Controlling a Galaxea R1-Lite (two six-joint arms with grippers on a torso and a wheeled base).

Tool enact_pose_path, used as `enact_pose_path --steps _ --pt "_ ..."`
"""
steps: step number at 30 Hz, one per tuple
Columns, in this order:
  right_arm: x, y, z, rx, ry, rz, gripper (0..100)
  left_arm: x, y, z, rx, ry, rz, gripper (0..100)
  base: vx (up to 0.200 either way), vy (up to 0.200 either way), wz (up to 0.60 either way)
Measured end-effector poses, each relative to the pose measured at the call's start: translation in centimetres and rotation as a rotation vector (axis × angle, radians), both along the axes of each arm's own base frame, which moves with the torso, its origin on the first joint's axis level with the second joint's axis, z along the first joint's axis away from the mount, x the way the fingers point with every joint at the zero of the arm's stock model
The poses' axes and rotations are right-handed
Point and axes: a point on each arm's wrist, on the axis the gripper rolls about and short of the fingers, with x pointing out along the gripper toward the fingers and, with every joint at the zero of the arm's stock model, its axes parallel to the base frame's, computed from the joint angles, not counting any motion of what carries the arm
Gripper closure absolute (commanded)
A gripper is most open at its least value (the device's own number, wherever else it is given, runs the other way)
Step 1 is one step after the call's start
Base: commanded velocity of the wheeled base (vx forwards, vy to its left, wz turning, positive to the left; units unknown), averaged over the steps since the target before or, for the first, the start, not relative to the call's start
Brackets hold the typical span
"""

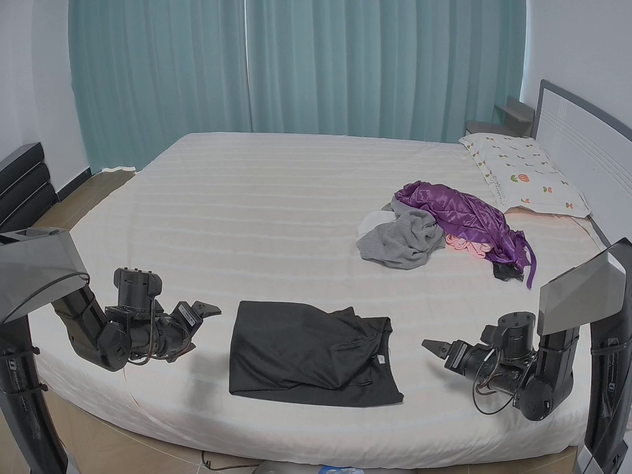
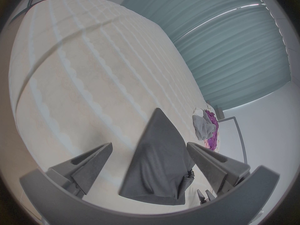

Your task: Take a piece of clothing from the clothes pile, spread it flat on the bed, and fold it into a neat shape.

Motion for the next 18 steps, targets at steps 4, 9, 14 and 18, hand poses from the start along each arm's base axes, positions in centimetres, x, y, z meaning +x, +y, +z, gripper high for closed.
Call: enact_pose_path --steps 4,9,14,18 --pt "-0.3 1.9 -0.1 -0.043 0.016 0.029 0 0.0 0.0 -0.2 0.001 0.005 -0.001 0 0.000 0.200 0.00" --pt "-0.2 4.1 -0.6 -0.124 0.105 0.066 0 0.0 -0.1 -0.4 0.003 0.011 -0.004 0 0.000 0.200 0.00" --pt "0.7 6.1 0.1 -0.207 0.115 0.102 0 0.0 -0.1 -0.5 0.006 0.012 -0.007 0 0.000 0.120 0.00" --pt "1.6 7.2 1.1 -0.332 0.090 0.116 0 0.0 -0.2 -0.6 0.011 0.016 -0.008 0 0.000 0.000 0.00"
